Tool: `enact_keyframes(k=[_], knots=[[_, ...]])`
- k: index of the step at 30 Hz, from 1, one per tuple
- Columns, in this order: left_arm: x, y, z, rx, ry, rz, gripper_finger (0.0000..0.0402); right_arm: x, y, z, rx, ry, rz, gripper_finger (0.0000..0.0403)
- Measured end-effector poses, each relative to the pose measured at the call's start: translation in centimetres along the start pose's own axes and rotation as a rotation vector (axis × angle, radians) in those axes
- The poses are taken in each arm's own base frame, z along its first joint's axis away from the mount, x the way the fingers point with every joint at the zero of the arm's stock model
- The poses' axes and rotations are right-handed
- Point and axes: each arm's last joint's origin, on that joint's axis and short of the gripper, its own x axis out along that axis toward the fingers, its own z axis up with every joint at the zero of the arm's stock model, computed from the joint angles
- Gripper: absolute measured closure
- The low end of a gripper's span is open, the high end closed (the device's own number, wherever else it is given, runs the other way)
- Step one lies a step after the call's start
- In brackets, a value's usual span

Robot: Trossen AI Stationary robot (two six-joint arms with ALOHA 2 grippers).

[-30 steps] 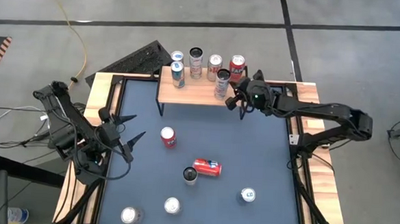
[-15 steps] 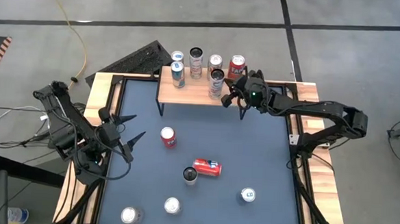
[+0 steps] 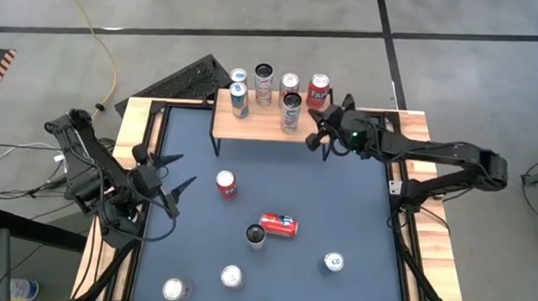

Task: Place canned beverage on shelf
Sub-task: Put the top right pink soda can on the shelf aligned with the other pink soda can

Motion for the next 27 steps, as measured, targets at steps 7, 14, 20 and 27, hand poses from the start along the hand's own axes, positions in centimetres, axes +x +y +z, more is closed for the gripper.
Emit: enact_keyframes(k=[7,14,20,27], knots=[[0.0,0.0,0.0,-0.011,0.003,-0.003,0.0113,2.5,1.5,-2.2,-0.042,0.092,-0.032,0.0403],[0.0,0.0,0.0,-0.011,0.004,-0.004,0.0113,4.5,2.4,-3.5,-0.048,0.098,-0.023,0.0403],[0.0,0.0,0.0,-0.010,0.003,-0.003,0.0113,5.9,2.3,-3.7,-0.015,0.054,-0.003,0.0403],[0.0,0.0,0.0,-0.010,0.003,-0.003,0.0113,7.3,2.5,-3.0,0.003,0.035,0.062,0.0403]])
